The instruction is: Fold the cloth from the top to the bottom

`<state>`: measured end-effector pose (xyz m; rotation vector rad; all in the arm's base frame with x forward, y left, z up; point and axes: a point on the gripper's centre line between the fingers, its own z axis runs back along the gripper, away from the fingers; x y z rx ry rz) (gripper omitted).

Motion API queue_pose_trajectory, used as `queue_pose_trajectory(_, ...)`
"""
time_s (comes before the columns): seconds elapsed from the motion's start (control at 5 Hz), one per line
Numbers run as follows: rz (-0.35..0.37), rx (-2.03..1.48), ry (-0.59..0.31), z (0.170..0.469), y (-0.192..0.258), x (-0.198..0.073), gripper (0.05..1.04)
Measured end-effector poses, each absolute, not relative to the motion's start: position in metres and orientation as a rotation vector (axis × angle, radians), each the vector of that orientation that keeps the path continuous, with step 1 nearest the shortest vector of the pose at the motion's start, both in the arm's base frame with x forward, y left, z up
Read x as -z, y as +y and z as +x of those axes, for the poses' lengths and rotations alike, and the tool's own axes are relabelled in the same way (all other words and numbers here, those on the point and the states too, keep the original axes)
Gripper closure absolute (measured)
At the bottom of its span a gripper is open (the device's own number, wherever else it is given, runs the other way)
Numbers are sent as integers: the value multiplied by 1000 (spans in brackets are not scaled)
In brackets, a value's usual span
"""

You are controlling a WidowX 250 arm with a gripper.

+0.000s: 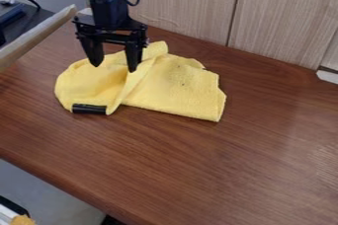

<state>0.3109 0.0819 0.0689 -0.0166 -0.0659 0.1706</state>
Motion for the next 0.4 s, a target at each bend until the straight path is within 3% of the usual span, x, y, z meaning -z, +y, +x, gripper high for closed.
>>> queue_pose_trajectory(0.4,-7,-150,21,321,71,-40,83)
